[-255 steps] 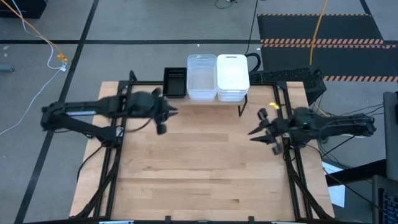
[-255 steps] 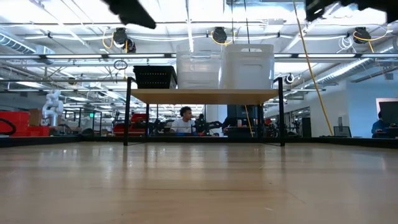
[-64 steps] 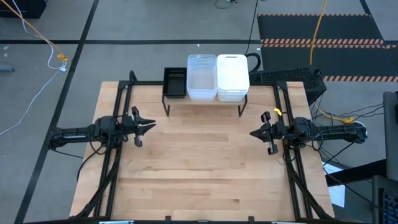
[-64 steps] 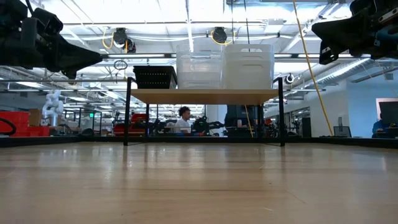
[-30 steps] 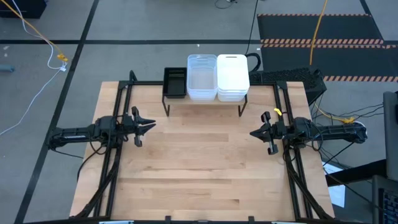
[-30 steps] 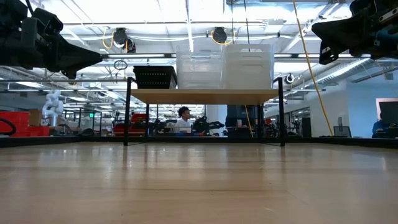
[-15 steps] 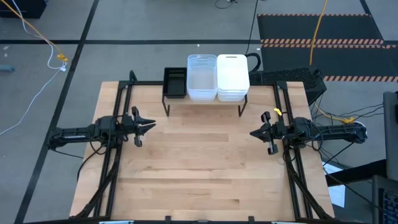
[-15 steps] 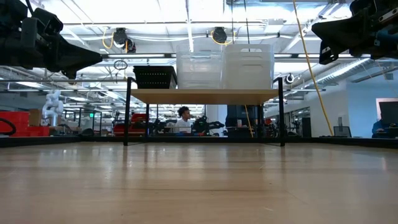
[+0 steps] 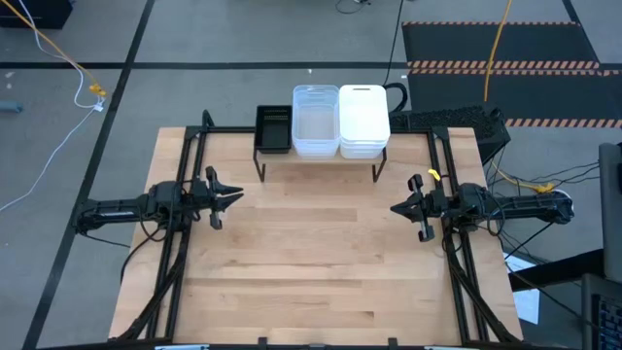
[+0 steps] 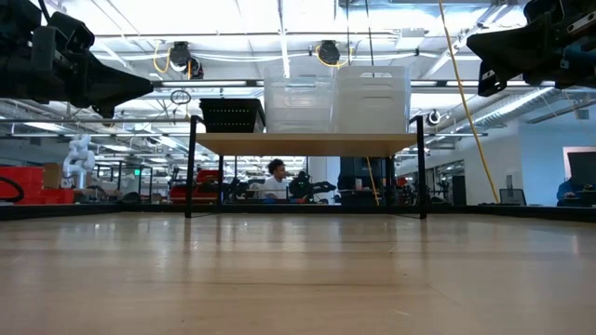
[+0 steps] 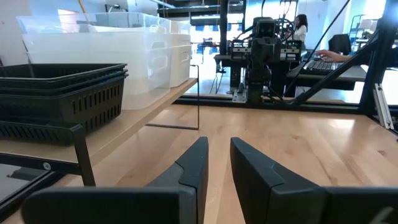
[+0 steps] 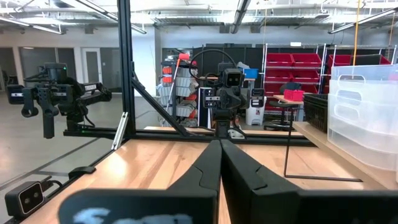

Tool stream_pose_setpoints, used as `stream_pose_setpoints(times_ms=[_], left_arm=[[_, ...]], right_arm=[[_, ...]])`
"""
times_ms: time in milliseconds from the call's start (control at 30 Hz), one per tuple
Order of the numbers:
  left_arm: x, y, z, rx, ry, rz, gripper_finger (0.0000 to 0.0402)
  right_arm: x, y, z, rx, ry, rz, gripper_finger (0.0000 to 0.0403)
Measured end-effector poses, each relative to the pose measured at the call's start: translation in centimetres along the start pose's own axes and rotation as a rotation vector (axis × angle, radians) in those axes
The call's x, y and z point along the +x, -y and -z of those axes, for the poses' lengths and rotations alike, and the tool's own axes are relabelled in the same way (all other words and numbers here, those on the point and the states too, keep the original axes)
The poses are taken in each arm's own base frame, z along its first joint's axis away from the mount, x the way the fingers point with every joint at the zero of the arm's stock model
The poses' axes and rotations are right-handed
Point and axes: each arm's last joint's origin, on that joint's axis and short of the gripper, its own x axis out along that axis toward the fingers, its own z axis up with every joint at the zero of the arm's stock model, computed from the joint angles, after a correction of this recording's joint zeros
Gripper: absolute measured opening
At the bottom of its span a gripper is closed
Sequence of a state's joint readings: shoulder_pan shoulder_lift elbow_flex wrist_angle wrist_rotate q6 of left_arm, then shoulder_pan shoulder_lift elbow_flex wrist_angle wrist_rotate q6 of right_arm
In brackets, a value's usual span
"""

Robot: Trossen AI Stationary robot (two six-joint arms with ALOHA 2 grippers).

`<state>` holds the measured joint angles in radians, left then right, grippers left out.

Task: Stack baskets on shelf by color
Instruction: Return to Home Position

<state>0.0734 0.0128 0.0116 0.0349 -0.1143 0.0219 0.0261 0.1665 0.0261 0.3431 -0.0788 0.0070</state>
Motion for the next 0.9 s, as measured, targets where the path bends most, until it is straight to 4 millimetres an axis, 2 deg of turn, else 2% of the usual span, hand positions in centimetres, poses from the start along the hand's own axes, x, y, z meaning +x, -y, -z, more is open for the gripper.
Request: stream_pose_setpoints(times_ms=[900], left_arm=[[0.00,0.00,0.00,0.000,0.000,0.000,0.0072]], right_arm=[[0.00,0.00,0.00,0.000,0.000,0.000,0.0004]])
